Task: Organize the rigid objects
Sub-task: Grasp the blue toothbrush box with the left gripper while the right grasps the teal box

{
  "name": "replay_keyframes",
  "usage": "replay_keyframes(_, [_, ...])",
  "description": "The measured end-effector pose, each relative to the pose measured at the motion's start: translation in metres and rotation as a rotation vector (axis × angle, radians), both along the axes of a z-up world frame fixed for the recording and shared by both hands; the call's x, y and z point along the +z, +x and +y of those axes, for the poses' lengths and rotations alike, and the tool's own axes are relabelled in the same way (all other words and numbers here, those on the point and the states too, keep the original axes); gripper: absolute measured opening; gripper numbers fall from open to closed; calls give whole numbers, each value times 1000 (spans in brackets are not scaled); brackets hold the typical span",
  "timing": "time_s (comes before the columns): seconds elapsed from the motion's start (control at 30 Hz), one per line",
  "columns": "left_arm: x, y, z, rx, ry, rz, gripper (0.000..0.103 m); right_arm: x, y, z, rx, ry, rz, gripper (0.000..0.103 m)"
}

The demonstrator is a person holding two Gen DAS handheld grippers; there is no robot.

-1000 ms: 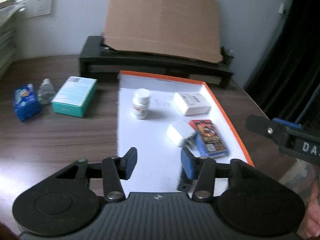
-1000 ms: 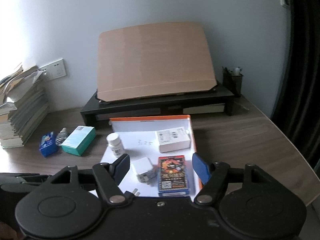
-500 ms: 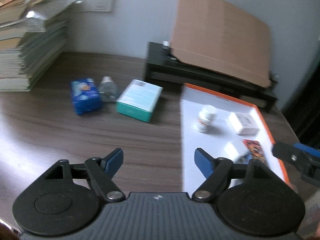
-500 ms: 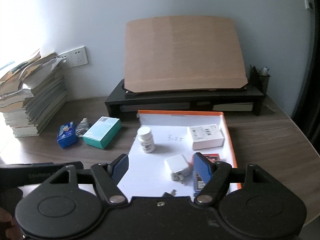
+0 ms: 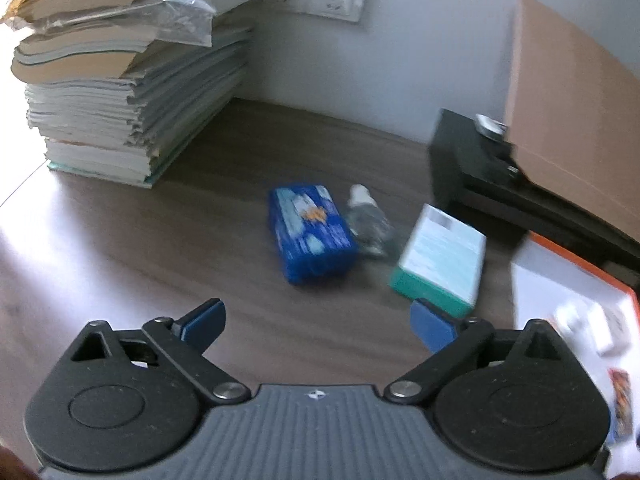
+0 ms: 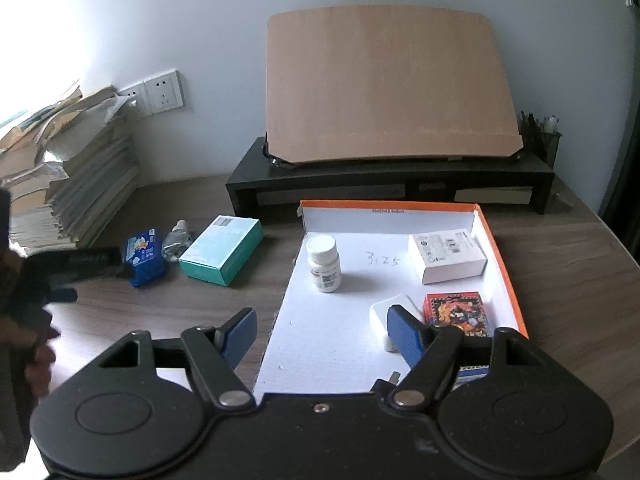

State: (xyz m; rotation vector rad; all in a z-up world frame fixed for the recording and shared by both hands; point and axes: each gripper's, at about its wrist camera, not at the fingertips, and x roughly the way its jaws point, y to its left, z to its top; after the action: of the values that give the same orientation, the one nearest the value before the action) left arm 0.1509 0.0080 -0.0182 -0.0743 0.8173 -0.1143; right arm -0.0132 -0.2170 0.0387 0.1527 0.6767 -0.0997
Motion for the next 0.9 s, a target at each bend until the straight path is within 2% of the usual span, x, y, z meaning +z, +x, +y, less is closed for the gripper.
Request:
replay_keyframes(0.13, [-8,34,0,46,36,2,102,-6,6,-1,-33,5,22,85])
replay_keyframes(0.4, [-30,92,-2,112,52,31,102,-21,19,-3,-83,12,66,85])
replay_keyframes(0.53, [-38,106,-3,106,56,36,103,-24,29,-2,-87,11,74,85])
replay_keyframes(0.67, [-44,104,6,60,48,38,103,-25,42,2,-74,8,77,85])
replay_keyframes(0.73, [-48,100,13,44,56,51,94,-26,50,6,-60,13,77,85])
replay_keyframes(0.8, [-49,93,13,2,115,19,85,-26,63,11,-44,32,80,85])
replay_keyframes(0.83, [-49,90,14,-24,137,4,70,-26,69,13,-34,45,79,85])
replay_keyframes(0.87, [-48,86,16,-47,144,-11,63,-26,77,16,-23,63,76,86])
replay_keyframes(0.9, [-46,84,18,-62,138,-6,63,-26,87,21,-15,81,75,86])
